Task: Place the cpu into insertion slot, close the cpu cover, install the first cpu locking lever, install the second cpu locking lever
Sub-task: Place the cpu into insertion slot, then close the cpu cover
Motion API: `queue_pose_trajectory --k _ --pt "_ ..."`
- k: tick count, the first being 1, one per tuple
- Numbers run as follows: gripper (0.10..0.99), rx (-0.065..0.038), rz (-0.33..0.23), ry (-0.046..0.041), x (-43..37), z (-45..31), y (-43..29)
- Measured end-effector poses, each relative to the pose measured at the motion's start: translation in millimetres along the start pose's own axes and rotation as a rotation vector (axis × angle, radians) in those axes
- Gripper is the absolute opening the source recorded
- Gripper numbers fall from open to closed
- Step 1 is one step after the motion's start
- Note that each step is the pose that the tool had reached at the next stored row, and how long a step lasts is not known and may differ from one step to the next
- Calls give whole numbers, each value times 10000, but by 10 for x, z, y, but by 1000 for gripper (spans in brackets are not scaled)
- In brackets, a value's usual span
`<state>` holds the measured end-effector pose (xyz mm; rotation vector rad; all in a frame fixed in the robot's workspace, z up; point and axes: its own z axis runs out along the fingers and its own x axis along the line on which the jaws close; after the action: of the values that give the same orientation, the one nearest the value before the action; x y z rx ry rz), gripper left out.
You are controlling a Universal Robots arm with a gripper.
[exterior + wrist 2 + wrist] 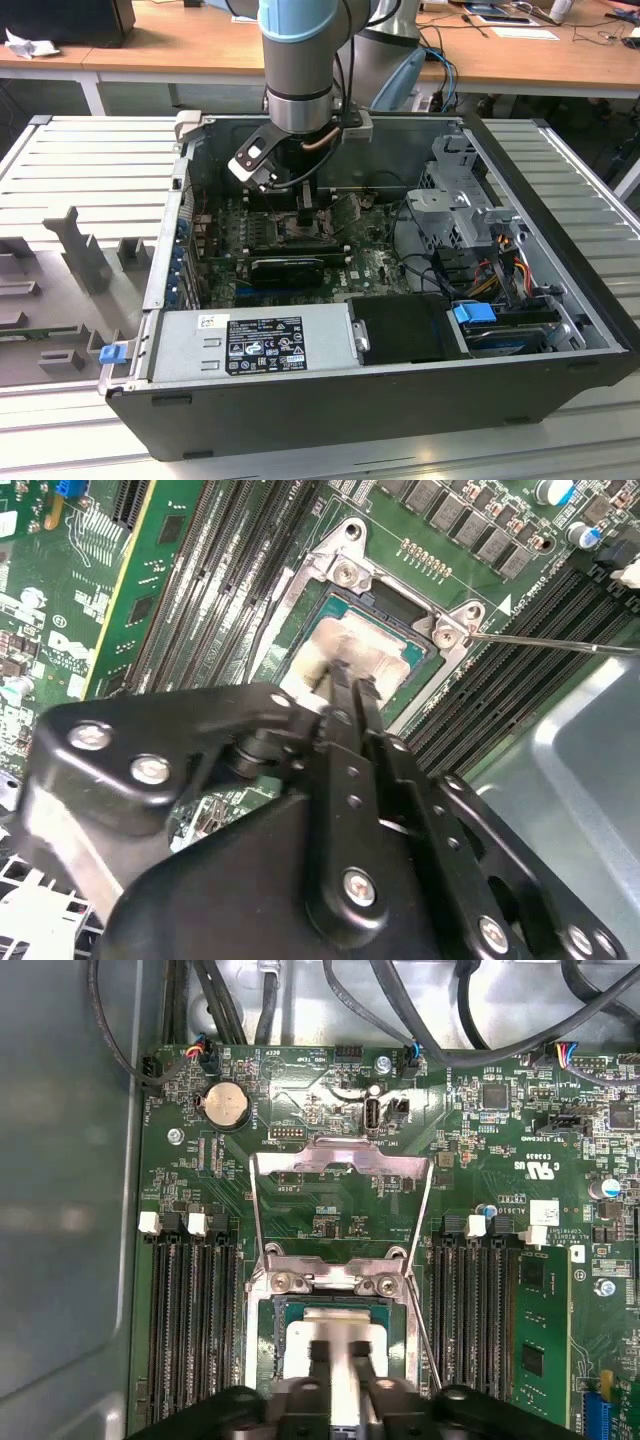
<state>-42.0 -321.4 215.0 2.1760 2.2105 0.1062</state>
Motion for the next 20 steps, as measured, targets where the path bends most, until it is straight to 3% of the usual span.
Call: queue_pose_trajectory --k 2,9,20 --pt "106 -2 0 3 1 -10 1" --pt "106 -1 1 1 2 -55 4" --pt "106 3 0 1 -3 -54 57"
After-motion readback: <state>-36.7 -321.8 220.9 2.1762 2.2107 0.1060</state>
